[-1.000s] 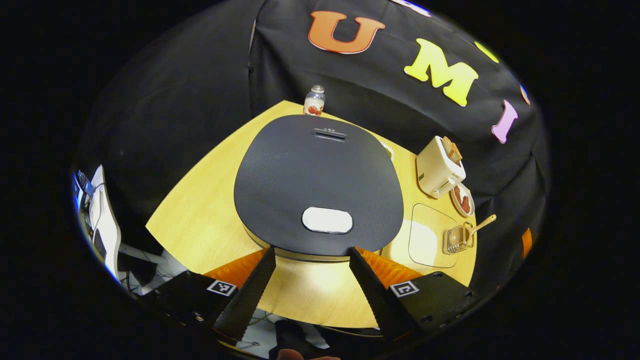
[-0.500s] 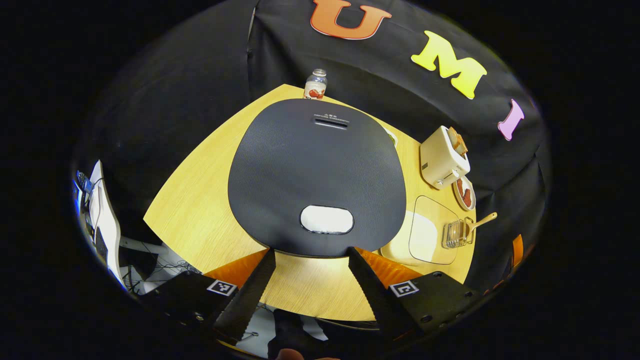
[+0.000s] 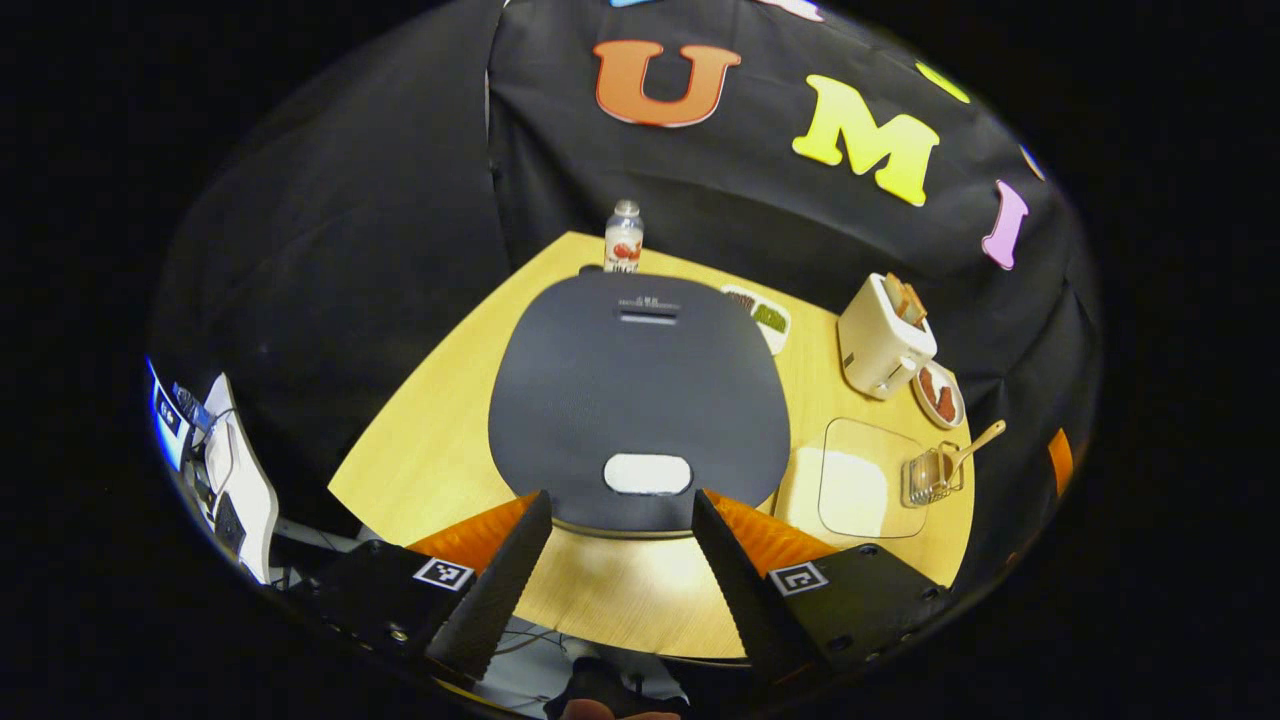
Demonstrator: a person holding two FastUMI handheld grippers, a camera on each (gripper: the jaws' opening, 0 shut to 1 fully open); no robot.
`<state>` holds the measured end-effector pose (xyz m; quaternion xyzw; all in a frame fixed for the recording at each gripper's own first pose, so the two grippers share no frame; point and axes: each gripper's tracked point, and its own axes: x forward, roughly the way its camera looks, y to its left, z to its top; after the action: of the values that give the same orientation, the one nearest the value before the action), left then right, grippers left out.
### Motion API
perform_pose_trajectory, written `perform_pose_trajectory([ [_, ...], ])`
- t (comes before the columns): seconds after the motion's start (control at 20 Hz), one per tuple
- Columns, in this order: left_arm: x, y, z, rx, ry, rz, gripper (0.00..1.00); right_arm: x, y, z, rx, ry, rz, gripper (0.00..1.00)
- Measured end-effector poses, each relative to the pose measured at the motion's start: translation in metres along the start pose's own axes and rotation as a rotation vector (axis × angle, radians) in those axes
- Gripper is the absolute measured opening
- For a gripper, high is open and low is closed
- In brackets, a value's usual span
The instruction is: Close the left gripper, press the button to open the rice cooker; take a wooden spoon from the chopstick holder with the right hand, scoop a spoonful of rice and pour it into the rice cooker, then put the wooden spoon back into the chopstick holder.
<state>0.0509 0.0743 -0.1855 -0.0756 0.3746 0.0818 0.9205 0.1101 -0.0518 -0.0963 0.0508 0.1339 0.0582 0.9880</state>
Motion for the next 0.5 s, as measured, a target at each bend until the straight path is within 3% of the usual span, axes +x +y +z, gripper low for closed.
perform_pose_trajectory([
  [0.05, -0.010, -0.001, 0.009, 0.011, -0.051, -0.011, 0.94, -0.009, 0.005, 0.006, 0.000, -0.019, -0.005, 0.94],
  [0.1, -0.022, -0.001, 0.019, 0.019, -0.102, -0.018, 0.94, -0.019, 0.009, 0.014, -0.004, -0.042, -0.013, 1.00],
  [0.15, -0.036, -0.002, 0.028, 0.024, -0.153, -0.031, 0.95, -0.032, 0.016, 0.017, -0.011, -0.064, -0.020, 1.00],
  [0.2, -0.052, -0.004, 0.036, 0.024, -0.210, -0.047, 0.96, -0.045, 0.022, 0.024, -0.020, -0.087, -0.024, 0.94],
  [0.25, -0.068, -0.005, 0.043, 0.021, -0.264, -0.062, 0.95, -0.059, 0.030, 0.031, -0.028, -0.111, -0.028, 0.94],
  [0.3, -0.085, -0.006, 0.048, 0.018, -0.315, -0.081, 0.95, -0.073, 0.037, 0.038, -0.036, -0.135, -0.032, 1.00],
  [0.4, -0.118, -0.009, 0.052, -0.001, -0.404, -0.124, 0.95, -0.104, 0.052, 0.050, -0.045, -0.184, -0.038, 1.00],
  [0.45, -0.133, -0.011, 0.049, -0.012, -0.440, -0.147, 0.95, -0.121, 0.057, 0.052, -0.047, -0.203, -0.041, 0.94],
  [0.5, -0.145, -0.012, 0.040, -0.021, -0.470, -0.169, 1.00, -0.137, 0.063, 0.052, -0.049, -0.220, -0.045, 1.00],
])
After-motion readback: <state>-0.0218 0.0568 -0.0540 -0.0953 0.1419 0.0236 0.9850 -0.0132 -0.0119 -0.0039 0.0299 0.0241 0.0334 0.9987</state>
